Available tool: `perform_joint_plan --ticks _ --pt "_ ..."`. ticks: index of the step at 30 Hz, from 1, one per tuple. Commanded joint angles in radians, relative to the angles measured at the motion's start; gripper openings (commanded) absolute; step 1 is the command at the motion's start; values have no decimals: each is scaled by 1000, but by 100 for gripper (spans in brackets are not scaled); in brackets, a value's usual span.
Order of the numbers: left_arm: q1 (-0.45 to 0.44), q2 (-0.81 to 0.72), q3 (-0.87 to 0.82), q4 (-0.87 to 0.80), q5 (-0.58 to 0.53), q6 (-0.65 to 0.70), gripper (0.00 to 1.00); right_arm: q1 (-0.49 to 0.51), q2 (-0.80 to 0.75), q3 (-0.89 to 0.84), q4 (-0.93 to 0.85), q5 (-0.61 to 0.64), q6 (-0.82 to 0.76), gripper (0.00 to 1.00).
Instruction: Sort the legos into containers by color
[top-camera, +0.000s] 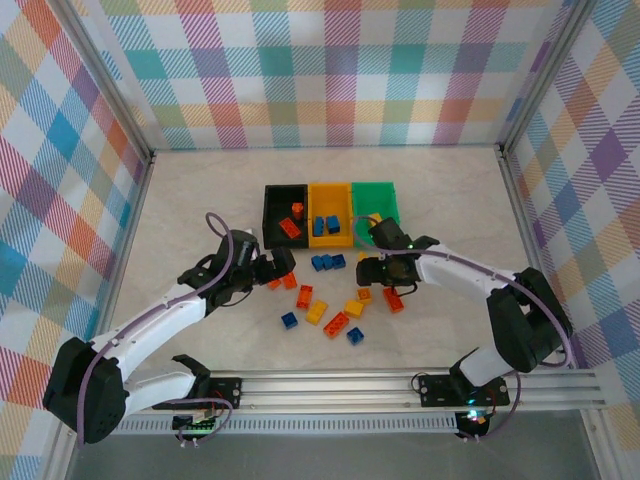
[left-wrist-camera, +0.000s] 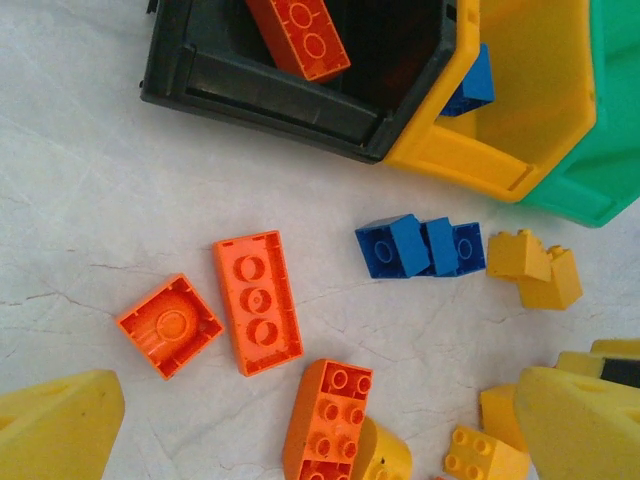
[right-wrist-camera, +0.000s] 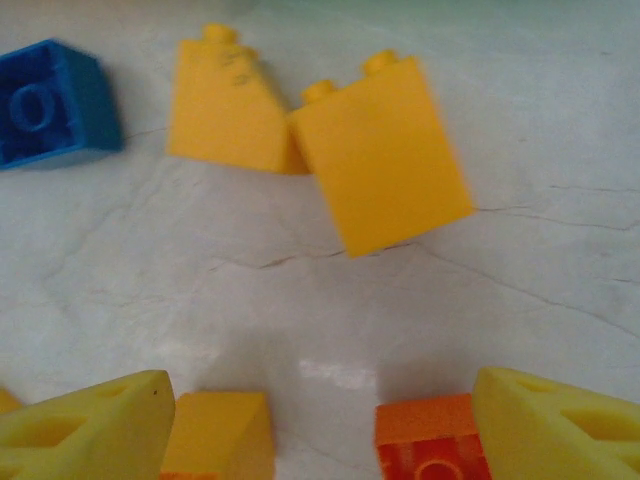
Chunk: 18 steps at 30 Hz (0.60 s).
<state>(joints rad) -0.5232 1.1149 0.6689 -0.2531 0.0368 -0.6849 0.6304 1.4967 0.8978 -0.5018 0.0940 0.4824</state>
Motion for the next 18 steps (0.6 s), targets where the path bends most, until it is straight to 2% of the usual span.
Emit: perform_joint_plan --ticks 1,9,15,18 --pt "3 -20 -24 35 8 -4 100 52 -33 5 2 -38 -20 80" --pt "6 -15 -29 24 -10 0 100 83 43 -3 12 -46 -1 75" --pt "12 -25 -24 -3 -26 14 100 91 86 -3 21 -38 3 63" --pt "15 -25 -25 -7 -31 16 100 94 87 -8 20 -34 4 52"
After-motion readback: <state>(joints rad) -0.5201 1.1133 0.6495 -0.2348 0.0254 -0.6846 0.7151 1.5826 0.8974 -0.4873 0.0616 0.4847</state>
